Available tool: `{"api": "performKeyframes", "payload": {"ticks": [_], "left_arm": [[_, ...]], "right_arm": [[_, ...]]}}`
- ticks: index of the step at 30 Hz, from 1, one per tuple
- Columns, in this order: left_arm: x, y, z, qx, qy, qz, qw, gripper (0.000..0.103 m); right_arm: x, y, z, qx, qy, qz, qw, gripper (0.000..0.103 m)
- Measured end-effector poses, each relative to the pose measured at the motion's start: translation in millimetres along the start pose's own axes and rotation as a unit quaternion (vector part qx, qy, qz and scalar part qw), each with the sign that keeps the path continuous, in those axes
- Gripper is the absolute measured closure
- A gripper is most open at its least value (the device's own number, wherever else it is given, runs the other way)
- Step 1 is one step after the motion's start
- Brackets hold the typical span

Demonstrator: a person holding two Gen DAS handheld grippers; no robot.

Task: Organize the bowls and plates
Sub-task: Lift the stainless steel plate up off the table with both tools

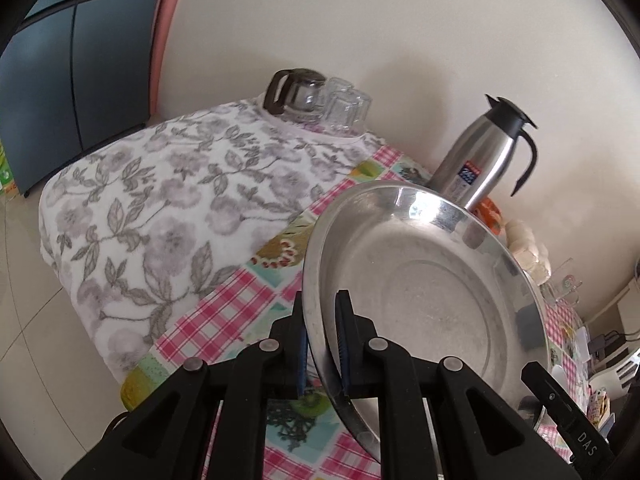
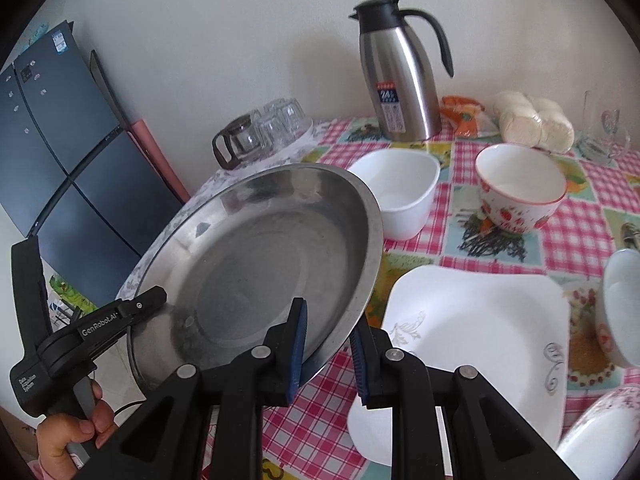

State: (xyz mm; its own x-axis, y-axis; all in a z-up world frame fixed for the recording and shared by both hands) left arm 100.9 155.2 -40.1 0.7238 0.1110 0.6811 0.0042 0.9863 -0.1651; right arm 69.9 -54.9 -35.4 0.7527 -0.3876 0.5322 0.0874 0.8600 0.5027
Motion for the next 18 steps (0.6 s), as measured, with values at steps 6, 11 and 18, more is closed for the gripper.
{"api": "performKeyframes", "payload": {"ticks": [6,11,18], "left_arm": [[16,-39,14,-0.03,-0.012,-0.027,0.9991,0.09],[32,-74,26,-0.058,-0.026,-0.046,0.9969,0.09],[46,-133,37,-0.09,-0.041,-0.083,0.9916,0.09]], "right_arm": [[18,-16,35,0.0,-0.035,-0.016,0.999,0.081],[35,-31,67,-0.005,-0.074,-0.028,0.997,0.081],[54,-61,111,-0.012,-0.127,-0.053,0.99,0.081]]}}
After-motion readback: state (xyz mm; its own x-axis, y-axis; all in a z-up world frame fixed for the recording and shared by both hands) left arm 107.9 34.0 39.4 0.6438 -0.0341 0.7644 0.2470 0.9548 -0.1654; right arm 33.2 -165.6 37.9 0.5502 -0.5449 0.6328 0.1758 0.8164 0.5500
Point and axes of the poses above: each gripper's, at about its wrist camera, not at the fingertips, and z roughly against the way its jaws point, y to its left, x to its top, the point moved 8 cm from there along -z, roughly the way its jaws point, and after that the axes turned 13 degrees about -z, right-handed, at the moved point
